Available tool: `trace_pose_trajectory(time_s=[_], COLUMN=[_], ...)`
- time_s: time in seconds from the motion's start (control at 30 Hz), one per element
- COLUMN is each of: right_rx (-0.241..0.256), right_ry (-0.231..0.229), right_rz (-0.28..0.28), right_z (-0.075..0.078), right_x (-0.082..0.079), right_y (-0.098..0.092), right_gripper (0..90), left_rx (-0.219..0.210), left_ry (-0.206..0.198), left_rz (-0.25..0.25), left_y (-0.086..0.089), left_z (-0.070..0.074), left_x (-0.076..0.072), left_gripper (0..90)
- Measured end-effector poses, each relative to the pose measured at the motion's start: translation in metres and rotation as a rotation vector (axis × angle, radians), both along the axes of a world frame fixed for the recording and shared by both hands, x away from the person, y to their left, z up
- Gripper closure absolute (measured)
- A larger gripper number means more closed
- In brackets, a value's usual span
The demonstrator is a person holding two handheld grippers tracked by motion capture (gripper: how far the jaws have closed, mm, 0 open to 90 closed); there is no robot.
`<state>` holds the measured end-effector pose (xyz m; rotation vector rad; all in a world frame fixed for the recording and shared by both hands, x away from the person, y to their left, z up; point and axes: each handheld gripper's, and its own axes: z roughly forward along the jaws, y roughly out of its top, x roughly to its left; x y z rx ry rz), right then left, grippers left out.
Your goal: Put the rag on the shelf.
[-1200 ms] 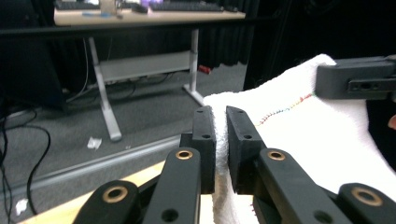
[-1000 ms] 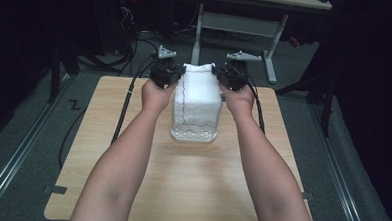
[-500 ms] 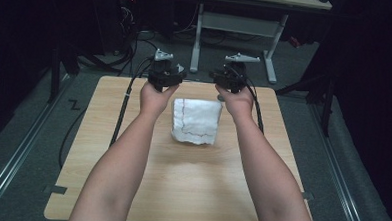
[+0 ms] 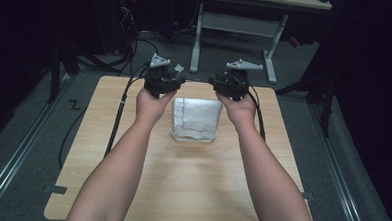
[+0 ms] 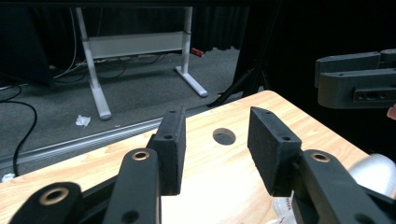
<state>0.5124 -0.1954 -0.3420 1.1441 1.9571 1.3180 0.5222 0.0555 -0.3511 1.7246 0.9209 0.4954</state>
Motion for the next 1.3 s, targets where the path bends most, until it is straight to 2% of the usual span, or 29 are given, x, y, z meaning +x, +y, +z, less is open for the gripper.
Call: trace_pose_trajectory(time_s=[0.1,0.13,0.17,0.27,0.3,0.4,0.5,0.53,0.57,0.73,0.77,0.83,0.87,0.9,0.97,1.0,1.03,1.07,1.1,1.13,1.17,1.23,1.27,1.3], right_rx=[-0.002,0.001,-0.002,-0.009,-0.008,-0.031,-0.049,-0.063,-0.063,-0.069,-0.082,-0.087,-0.107,-0.113,-0.118,-0.126,-0.13,-0.134,-0.138,-0.138,-0.138,-0.124,-0.133,-0.144], right_ry=[-0.004,-0.011,-0.018,-0.028,-0.037,-0.051,-0.065,-0.067,-0.067,-0.065,-0.062,-0.057,-0.054,-0.05,-0.045,-0.031,-0.023,-0.012,-0.001,-0.001,0.019,0.046,0.058,0.064], right_rz=[0.005,0.006,0.005,0.003,0.006,0.012,0.02,0.019,0.019,0.021,0.021,0.023,0.021,0.021,0.021,0.018,0.016,0.016,0.013,0.013,0.005,0.0,-0.002,-0.006], right_z=[-0.002,-0.003,-0.003,-0.004,-0.005,-0.008,-0.012,-0.016,-0.016,-0.029,-0.036,-0.04,-0.05,-0.056,-0.062,-0.075,-0.081,-0.09,-0.098,-0.098,-0.113,-0.129,-0.137,-0.143], right_x=[-0.013,-0.017,-0.021,-0.03,-0.04,-0.055,-0.065,-0.075,-0.075,-0.099,-0.108,-0.112,-0.12,-0.125,-0.129,-0.138,-0.141,-0.147,-0.152,-0.152,-0.161,-0.17,-0.175,-0.178], right_y=[-0.002,-0.004,-0.005,-0.007,-0.01,-0.012,-0.013,-0.014,-0.014,-0.02,-0.022,-0.024,-0.026,-0.027,-0.028,-0.031,-0.032,-0.034,-0.036,-0.036,-0.04,-0.044,-0.045,-0.046], right_gripper=[61.2,60.9,60.3,59.3,57.9,55.6,54.0,52.4,52.4,47.9,46.9,46.0,45.2,44.5,44.3,43.2,43.0,42.7,42.3,42.3,42.0,41.3,40.4,39.4], left_rx=[-0.008,0.004,0.004,0.013,0.014,0.013,0.008,0.01,0.014,0.007,0.004,0.004,0.017,0.017,0.013,0.021,0.021,0.028,0.057,0.057,0.077,0.101,0.146,0.146], left_ry=[-0.001,0.005,0.005,-0.005,-0.005,-0.004,-0.009,-0.017,-0.02,-0.036,-0.032,-0.03,-0.024,-0.024,0.001,0.03,0.03,0.052,0.078,0.078,0.098,0.129,0.137,0.137], left_rz=[-0.002,-0.01,-0.01,-0.022,-0.025,-0.032,-0.042,-0.041,-0.038,-0.06,-0.069,-0.073,-0.077,-0.077,-0.087,-0.098,-0.098,-0.104,-0.111,-0.111,-0.113,-0.113,-0.103,-0.103], left_y=[0.002,0.002,0.002,0.005,0.007,0.014,0.021,0.024,0.027,0.041,0.046,0.049,0.054,0.054,0.06,0.066,0.066,0.069,0.074,0.074,0.078,0.085,0.089,0.089], left_z=[0.001,0.001,0.001,-0.002,-0.004,-0.009,-0.016,-0.018,-0.02,-0.033,-0.041,-0.046,-0.057,-0.057,-0.071,-0.085,-0.085,-0.095,-0.111,-0.111,-0.122,-0.14,-0.155,-0.155], left_x=[-0.01,-0.018,-0.018,-0.032,-0.036,-0.048,-0.062,-0.067,-0.072,-0.098,-0.108,-0.112,-0.122,-0.122,-0.131,-0.138,-0.138,-0.145,-0.155,-0.155,-0.161,-0.172,-0.184,-0.184], left_gripper=[56.7,56.5,56.4,56.1,55.5,54.7,53.9,53.3,53.3,51.6,51.2,51.0,50.6,50.5,50.5,49.8,49.4,49.3,48.9,48.4,48.1,46.5,45.2,44.3])
